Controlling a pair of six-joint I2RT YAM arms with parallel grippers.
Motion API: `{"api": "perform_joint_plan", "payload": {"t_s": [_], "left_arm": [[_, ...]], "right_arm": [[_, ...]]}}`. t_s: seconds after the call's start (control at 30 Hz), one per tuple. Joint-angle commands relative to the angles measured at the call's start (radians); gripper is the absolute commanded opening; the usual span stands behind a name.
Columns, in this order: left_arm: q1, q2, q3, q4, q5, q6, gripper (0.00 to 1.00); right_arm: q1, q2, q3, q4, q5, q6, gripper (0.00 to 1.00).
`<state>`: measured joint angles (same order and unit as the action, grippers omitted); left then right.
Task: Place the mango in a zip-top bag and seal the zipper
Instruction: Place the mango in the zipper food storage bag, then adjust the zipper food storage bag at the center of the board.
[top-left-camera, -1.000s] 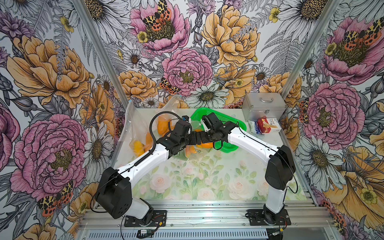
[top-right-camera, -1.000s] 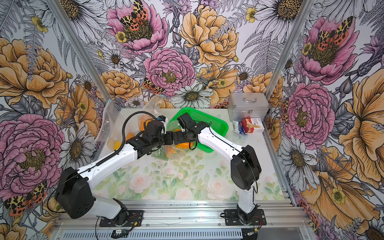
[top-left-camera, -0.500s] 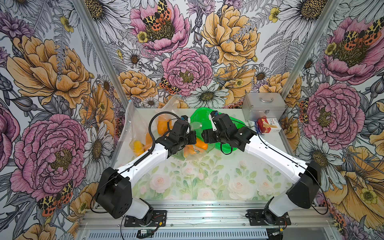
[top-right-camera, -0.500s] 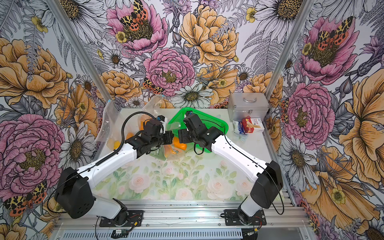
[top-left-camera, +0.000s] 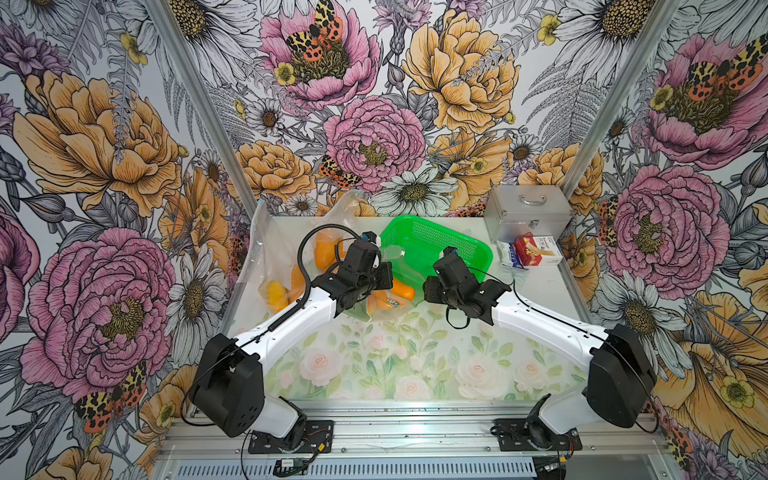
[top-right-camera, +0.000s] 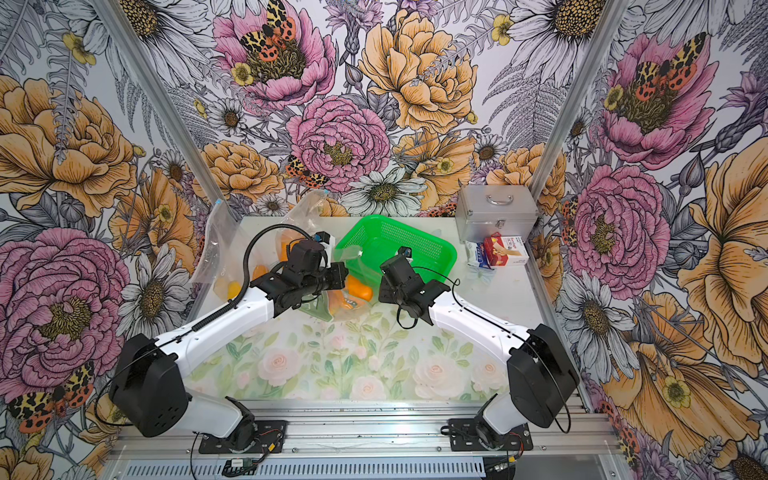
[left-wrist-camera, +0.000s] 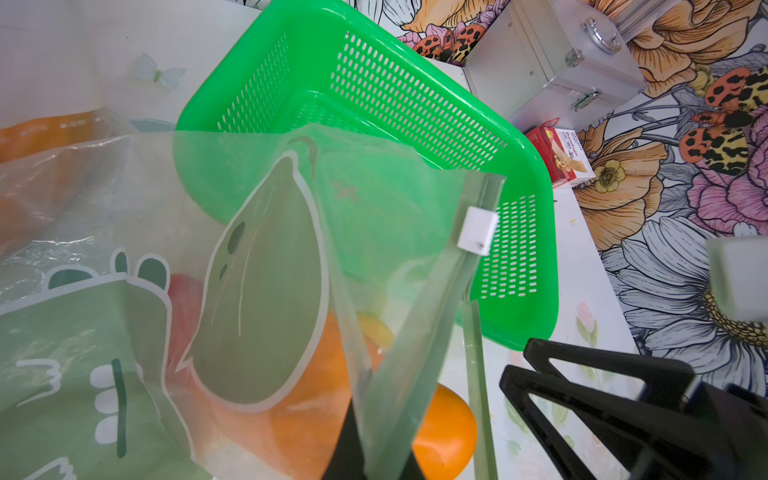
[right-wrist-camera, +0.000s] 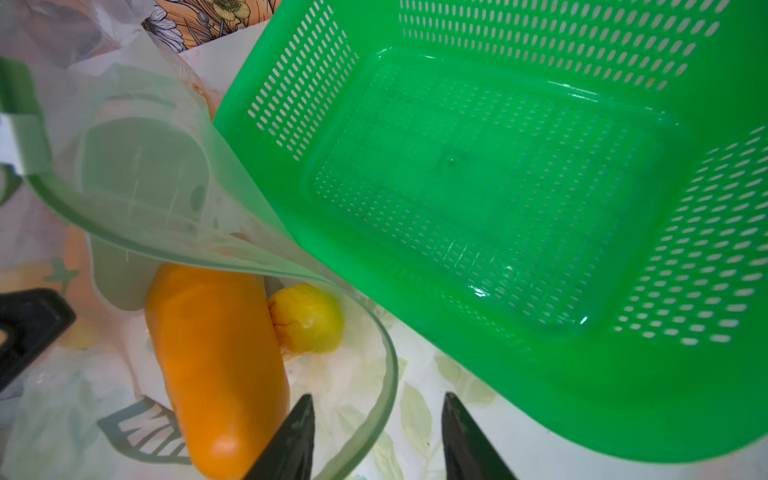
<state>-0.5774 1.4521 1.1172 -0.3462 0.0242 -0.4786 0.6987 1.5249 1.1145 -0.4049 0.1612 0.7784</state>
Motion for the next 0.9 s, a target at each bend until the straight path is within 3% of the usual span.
{"api": "perform_joint_plan", "payload": {"t_s": [0.0, 0.3, 0.37, 0.43, 0.47, 0.5, 0.87], "left_arm": [[0.013, -0.031, -0.017, 0.035, 0.021, -0.018, 0.00], [0.013, -0.040, -0.020, 0.041, 0.018, -0.020, 0.00], [0.014, -0.042, -0.023, 0.040, 0.018, -0.021, 0.00], [0.013, -0.051, -0.025, 0.041, 0.017, -0.024, 0.00], [0.014, -0.057, -0.028, 0.040, 0.017, -0.025, 0.00], [0.013, -0.066, -0.030, 0.041, 0.017, -0.027, 0.00], [0.015, -0.241, -0.053, 0.039, -0.009, -0.089, 0.00]], "right_arm": [[-0.005, 0.048, 0.008, 0.088, -0.043, 0.050, 0.50], [-0.007, 0.113, -0.021, 0.170, -0.091, 0.105, 0.55], [-0.007, 0.115, -0.023, 0.185, -0.102, 0.101, 0.45], [-0.006, 0.109, -0.015, 0.184, -0.101, 0.081, 0.14], [-0.008, 0.100, -0.014, 0.184, -0.099, 0.069, 0.03], [-0.009, 0.088, -0.012, 0.179, -0.095, 0.055, 0.00], [0.014, -0.069, 0.139, -0.111, -0.036, -0.180, 0.00]]}}
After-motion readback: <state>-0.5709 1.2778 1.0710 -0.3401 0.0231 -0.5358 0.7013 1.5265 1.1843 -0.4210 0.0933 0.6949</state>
